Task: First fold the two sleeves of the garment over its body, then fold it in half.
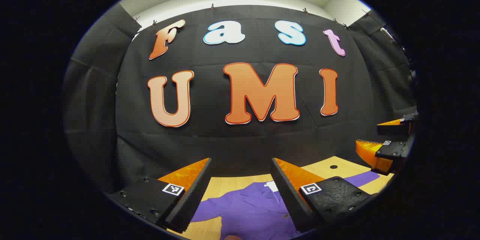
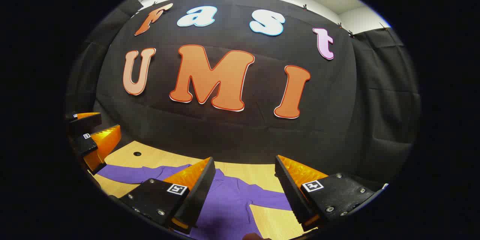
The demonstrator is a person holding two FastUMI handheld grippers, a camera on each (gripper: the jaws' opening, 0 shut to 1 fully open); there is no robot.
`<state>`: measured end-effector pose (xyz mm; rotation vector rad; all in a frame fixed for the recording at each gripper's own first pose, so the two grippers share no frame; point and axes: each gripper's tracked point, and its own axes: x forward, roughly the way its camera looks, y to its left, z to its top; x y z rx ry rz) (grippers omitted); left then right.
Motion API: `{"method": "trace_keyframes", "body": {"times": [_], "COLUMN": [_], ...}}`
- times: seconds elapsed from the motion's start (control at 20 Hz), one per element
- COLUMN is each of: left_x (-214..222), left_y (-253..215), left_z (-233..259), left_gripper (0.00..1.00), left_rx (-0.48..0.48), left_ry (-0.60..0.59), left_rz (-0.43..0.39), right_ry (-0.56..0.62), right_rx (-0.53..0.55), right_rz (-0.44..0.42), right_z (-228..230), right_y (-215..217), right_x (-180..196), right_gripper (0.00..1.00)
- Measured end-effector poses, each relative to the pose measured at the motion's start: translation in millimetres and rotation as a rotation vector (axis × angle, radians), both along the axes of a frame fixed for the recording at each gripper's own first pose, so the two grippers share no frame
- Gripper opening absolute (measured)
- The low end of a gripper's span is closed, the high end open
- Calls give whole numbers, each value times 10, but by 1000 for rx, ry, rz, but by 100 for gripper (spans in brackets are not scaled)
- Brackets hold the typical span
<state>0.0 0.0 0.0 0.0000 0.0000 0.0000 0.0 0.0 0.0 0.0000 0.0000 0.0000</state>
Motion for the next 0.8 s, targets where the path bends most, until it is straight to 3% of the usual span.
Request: {"method": "trace_keyframes", "body": {"times": [0.05,0.1,0.25,0.8], "left_x": [5,-16,-18,-50], "left_y": [47,67,163,501], "left_z": [-5,-27,-45,-114], "left_gripper": [100,96,100,97], "left_rx": [6,11,8,-10], "left_ry": [-2,0,-3,-3], "left_rz": [5,2,-9,-25], "right_ry": [-2,-4,-9,-13], "right_rx": [0,-1,-5,-38], "right_rz": [-5,-10,-28,-77], "right_z": [16,30,62,130], "right_y": [35,51,110,286], "right_x": [-15,-22,-67,-182], "right_gripper": [95,95,95,95]}}
